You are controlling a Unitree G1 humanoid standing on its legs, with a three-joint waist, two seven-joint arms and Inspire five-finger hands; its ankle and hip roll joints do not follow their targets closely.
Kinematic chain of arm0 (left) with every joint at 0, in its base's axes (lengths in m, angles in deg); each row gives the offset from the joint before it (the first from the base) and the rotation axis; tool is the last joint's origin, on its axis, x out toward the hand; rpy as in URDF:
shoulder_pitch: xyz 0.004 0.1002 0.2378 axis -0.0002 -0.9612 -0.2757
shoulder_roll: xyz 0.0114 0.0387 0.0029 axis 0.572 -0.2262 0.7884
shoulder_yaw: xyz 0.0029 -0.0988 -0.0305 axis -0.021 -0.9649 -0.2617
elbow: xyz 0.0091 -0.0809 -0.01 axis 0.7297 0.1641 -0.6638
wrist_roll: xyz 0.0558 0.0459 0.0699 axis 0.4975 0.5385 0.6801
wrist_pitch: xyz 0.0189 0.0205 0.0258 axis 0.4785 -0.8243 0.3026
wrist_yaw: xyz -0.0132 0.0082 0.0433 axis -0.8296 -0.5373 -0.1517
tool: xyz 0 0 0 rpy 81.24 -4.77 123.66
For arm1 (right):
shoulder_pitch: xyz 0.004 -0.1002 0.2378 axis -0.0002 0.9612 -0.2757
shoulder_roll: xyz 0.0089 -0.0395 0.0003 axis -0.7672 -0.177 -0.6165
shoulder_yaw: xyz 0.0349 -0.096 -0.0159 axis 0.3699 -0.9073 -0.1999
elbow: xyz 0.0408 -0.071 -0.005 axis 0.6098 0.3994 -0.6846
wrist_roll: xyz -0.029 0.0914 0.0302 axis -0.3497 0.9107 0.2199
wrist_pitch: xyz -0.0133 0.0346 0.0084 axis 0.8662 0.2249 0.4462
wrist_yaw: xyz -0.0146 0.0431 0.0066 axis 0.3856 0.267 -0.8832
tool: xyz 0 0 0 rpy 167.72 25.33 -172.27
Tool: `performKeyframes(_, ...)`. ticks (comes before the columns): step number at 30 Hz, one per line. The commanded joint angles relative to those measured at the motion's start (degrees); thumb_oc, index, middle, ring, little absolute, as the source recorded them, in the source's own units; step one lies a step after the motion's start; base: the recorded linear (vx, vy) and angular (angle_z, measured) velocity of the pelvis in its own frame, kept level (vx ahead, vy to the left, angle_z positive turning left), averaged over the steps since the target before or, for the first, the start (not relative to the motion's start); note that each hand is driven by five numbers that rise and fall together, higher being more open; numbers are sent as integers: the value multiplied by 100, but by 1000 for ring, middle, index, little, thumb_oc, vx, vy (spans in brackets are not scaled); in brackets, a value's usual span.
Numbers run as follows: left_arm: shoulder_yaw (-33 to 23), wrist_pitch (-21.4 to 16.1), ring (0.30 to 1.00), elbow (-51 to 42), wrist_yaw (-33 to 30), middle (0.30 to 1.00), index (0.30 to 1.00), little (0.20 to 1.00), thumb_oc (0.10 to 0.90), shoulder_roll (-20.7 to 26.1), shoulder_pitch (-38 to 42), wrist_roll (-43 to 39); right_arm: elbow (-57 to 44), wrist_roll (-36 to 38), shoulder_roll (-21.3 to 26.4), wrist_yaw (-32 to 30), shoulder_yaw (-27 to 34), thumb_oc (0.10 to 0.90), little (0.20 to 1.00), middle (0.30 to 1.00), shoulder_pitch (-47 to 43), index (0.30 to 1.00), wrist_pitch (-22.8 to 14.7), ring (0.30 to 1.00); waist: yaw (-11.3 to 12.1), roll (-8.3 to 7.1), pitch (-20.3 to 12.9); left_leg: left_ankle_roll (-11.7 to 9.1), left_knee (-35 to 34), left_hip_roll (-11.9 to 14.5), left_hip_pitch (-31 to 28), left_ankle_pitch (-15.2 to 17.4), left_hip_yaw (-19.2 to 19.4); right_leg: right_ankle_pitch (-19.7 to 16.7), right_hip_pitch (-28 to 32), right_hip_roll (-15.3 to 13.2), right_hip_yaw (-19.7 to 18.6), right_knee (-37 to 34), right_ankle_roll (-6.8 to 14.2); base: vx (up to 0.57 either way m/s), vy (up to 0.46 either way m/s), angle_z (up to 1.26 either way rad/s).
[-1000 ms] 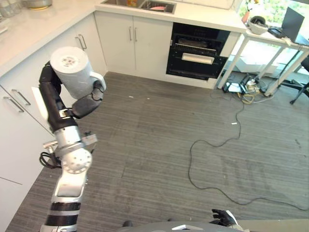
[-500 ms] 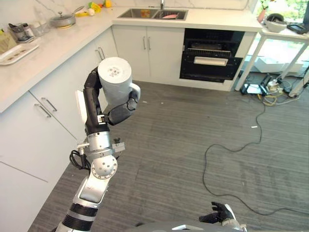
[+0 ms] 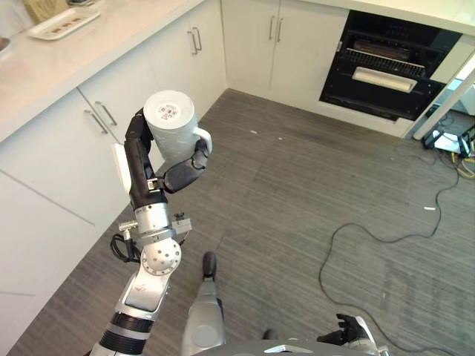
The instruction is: Place the dishes in the dishwasher.
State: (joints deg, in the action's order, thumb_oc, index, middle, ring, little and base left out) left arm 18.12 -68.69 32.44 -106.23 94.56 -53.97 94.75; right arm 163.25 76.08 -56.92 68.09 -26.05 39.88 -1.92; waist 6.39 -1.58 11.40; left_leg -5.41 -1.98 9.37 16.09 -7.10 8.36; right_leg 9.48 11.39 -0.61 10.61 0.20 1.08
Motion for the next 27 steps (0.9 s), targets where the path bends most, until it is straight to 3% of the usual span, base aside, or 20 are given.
performKeyframes(1,-176,-325,300,-1088,-98,300,300,300,400,541,516,386,-205,25,-106,-204,112,800,900,900,142,900,-64,900,-160,-483,-637,169,-95,-406,-260,-418,74,-756,542,-1227,-118,1045,1020,397,360,-26)
performKeyframes(3,-165,-312,300,-1203,-119,300,300,300,400,647,546,432,-403,363,-201,-206,317,800,900,900,231,900,-148,900,-308,-499,-646,373,-139,-625,-611,-172,149,-1802,151,-1387,-354,2157,1095,376,392,-15)
performKeyframes(4,-160,-302,300,-1239,-75,300,300,300,400,714,578,452,-494,442,-212,-180,357,800,900,900,309,900,-165,900,-367,-388,-596,486,-158,-632,-782,-86,127,-2239,-110,-1357,-476,2807,1139,422,398,9)
performKeyframes(5,-133,-314,300,-1254,-79,300,300,300,400,738,594,451,-588,476,-229,-172,345,800,900,900,324,900,-182,900,-490,-324,-485,567,-180,-657,-1013,45,43,-2371,-390,-1293,-582,3488,1139,454,369,27)
performKeyframes(7,-60,-274,300,-1232,-48,300,300,300,400,725,626,464,-689,430,-243,-221,287,800,900,900,295,900,-208,900,-603,-253,-391,623,-245,-622,-1212,180,29,-2424,-668,-1148,-677,3787,1099,327,207,45)
performKeyframes(8,-5,-262,300,-1178,7,300,300,300,400,740,667,498,-771,394,-249,-225,235,800,900,900,218,900,-217,900,-713,-205,-290,643,-302,-609,-1395,300,-76,-2142,-1065,-926,-737,4051,1042,422,176,67)
performKeyframes(9,115,-254,300,-1042,60,300,300,300,400,704,709,466,-874,389,-282,-242,176,800,900,900,157,900,-279,900,-939,-163,-130,644,-302,-642,-1712,501,-209,-1595,-1792,-637,-688,4142,987,608,214,53)
performKeyframes(10,132,-278,300,-993,60,300,300,300,400,658,708,400,-923,415,-280,-236,169,800,900,900,131,900,-323,900,-1048,-141,-86,610,-302,-658,-1888,623,-238,-1280,-2136,-581,-490,3685,881,613,139,10)
performKeyframes(11,120,-322,300,-1000,52,300,300,300,400,635,702,359,-939,429,-270,-207,165,800,900,900,113,900,-338,900,-1092,-152,-93,560,-302,-685,-1985,670,-251,-1199,-2284,-586,-274,3107,819,555,-16,1)
performKeyframes(13,116,-380,300,-954,81,300,300,300,400,599,695,222,-857,331,-222,-192,133,800,900,900,128,900,-290,900,-1232,-308,-175,377,-302,-790,-2367,1040,-317,-1325,-2307,-729,423,1193,842,638,-129,29)
performKeyframes(16,201,-349,300,-866,159,300,300,300,400,564,778,227,-556,277,-216,-272,216,800,900,900,183,900,-208,900,-1314,-353,-252,260,-302,-732,-2561,1237,-357,-1552,-2146,-583,856,406,866,429,-119,58)
performKeyframes(20,178,-276,300,-765,205,300,300,300,400,537,682,408,-209,272,-236,-246,267,800,900,900,333,900,-102,900,-1314,-319,-461,158,-115,-594,-2911,1302,-297,-1298,-1663,-370,660,365,561,358,-147,52)
performKeyframes(21,36,-397,300,-822,365,300,300,300,400,413,369,50,-258,373,-122,-219,352,800,900,900,372,900,-156,900,-1339,-299,-429,-253,2168,-320,-2321,702,-285,-1069,-1139,-119,382,103,187,519,-363,-16)
performKeyframes(22,-18,-395,300,-849,367,300,300,300,400,418,320,31,-326,395,-78,-219,362,800,900,900,332,900,-195,900,-1291,-384,-390,-306,2777,-357,-2049,370,-330,-1020,-992,-106,301,8,108,484,-410,-57)
performKeyframes(23,-29,-390,300,-873,427,300,300,300,400,439,284,28,-414,429,-21,-209,330,800,900,900,276,900,-219,900,-1176,-444,-257,-352,3620,-397,-1651,292,-446,-987,-772,-48,179,-135,11,147,-178,-79)
performKeyframes(24,-29,-389,300,-873,430,300,300,300,400,444,296,27,-417,431,-26,-207,337,800,900,900,268,900,-217,900,-1184,-463,-261,-343,3643,-417,-1599,260,-453,-1021,-798,-68,189,-148,10,106,-113,-84)
performKeyframes(25,1,-382,300,-885,497,300,300,300,400,444,282,-55,-514,439,36,-211,284,800,900,900,180,900,-235,900,-1034,-567,-135,-248,4201,-757,-1352,279,-685,-1010,-686,-127,33,-199,-55,134,-79,-127)
performKeyframes(27,0,-373,300,-879,492,300,300,300,400,435,271,-177,-605,544,66,-262,298,800,900,900,96,900,-255,900,-979,-601,-62,-127,3995,-785,-849,459,-707,-968,-446,-109,-145,-421,-1,281,-55,-124)
